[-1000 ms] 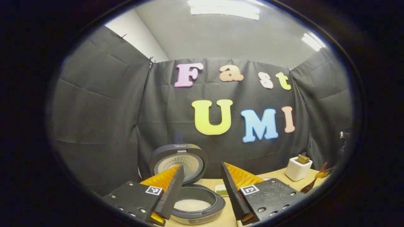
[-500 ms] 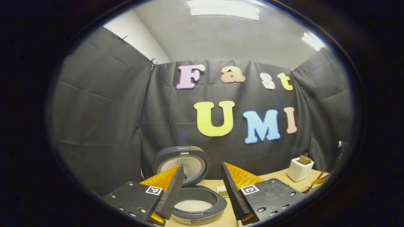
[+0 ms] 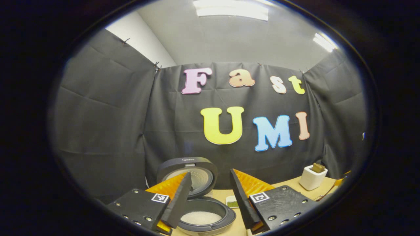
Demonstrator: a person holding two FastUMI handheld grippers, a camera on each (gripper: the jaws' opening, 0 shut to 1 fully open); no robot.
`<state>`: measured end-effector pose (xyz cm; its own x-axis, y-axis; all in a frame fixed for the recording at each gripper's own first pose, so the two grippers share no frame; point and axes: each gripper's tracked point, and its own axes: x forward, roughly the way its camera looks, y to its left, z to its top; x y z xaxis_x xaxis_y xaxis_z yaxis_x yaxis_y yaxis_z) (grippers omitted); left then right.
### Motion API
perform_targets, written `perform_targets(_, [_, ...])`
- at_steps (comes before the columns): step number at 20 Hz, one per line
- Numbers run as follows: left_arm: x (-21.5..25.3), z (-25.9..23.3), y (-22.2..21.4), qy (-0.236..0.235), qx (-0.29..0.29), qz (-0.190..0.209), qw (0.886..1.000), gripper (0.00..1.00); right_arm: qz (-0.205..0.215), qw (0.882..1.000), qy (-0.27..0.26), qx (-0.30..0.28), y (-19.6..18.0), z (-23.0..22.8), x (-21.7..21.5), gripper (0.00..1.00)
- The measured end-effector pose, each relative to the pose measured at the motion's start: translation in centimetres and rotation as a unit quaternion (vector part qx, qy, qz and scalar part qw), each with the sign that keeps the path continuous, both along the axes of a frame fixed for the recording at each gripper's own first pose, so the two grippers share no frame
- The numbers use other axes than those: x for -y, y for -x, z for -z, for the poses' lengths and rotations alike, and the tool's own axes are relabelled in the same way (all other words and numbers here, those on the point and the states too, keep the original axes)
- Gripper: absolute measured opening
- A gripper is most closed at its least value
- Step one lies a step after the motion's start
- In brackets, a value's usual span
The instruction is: Close the left gripper, press the button to open the rice cooker; take a wooden spoon from the chopstick holder with the right hand, scoop a spoonful of rice and pour it into the rice cooker, then put the wooden spoon back into the chopstick holder.
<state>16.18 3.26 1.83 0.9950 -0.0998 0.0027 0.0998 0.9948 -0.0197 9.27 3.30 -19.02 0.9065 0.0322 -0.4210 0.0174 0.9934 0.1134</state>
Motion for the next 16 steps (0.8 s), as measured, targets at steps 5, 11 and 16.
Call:
perform_targets(5, [-0.8,-1.9,-3.8,0.001,0.001,0.005,1.0,0.74,0.016,0.998,0.016,0.056,-0.2,-4.6,0.0,0.98])
perform_targets(11, [-2.8,-3.1,-10.2,-0.006,-0.001,0.0,1.0,0.74,0.025,0.997,0.037,0.07,0.3,-5.4,-1.1,0.98])
perform_targets(16, [-4.1,-2.2,-15.5,-0.011,-0.014,0.002,1.0,0.73,0.035,0.997,0.035,0.063,1.1,-4.7,-2.3,0.98])
